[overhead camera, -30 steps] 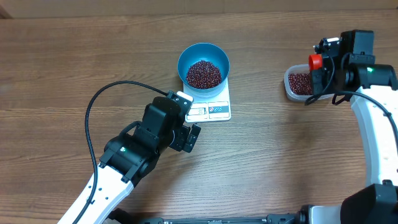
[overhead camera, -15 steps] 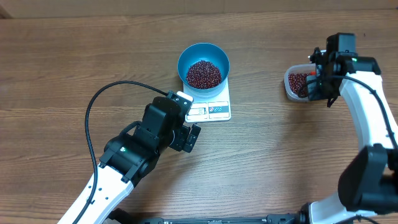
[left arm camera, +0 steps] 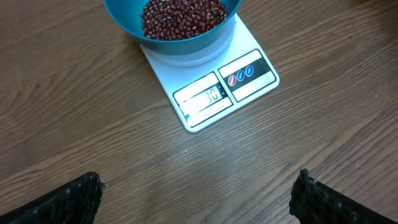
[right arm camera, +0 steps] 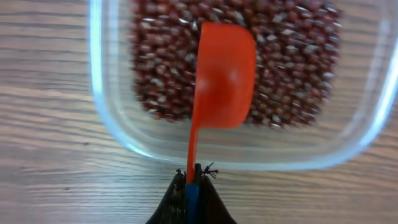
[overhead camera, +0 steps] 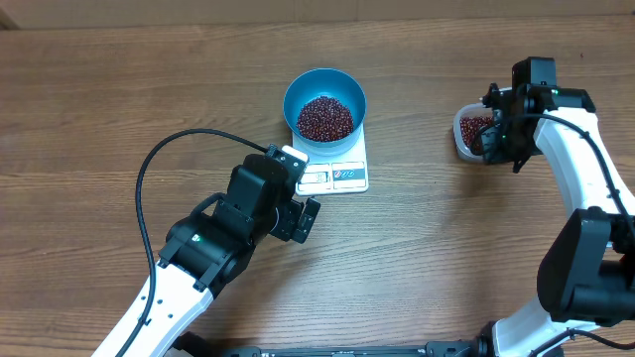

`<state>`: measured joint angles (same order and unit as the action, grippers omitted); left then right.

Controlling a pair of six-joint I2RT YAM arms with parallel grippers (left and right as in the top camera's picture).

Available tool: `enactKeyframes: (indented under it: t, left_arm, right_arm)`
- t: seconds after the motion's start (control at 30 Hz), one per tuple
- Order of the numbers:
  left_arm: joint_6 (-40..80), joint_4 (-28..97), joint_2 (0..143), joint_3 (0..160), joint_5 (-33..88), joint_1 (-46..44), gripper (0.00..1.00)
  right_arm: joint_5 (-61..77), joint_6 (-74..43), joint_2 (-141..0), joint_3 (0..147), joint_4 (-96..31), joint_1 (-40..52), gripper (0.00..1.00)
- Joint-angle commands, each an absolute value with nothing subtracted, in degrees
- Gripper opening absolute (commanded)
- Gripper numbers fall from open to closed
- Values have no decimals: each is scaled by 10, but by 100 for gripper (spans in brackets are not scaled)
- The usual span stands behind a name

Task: Scoop item into bowl and weigh 150g on scale
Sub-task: 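Lower the red cup into the bean tub with the right gripper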

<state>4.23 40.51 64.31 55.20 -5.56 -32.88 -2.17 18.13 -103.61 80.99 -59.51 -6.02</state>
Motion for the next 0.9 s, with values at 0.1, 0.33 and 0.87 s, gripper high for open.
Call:
enactKeyframes:
  t: [0.1,0.33,0.87]
  left_arm:
    - [32,403,645,552,-48,-326,99]
    - [32,403,645,552,-48,-326,100]
    - [32,403,645,552,-48,-326,100]
  right_arm:
    - [49,217,-1038,809,-595,-62,4]
    - [71,233,-1038,809,-600,-62,4]
    - [158,246,-1038,809,-604,-85,4]
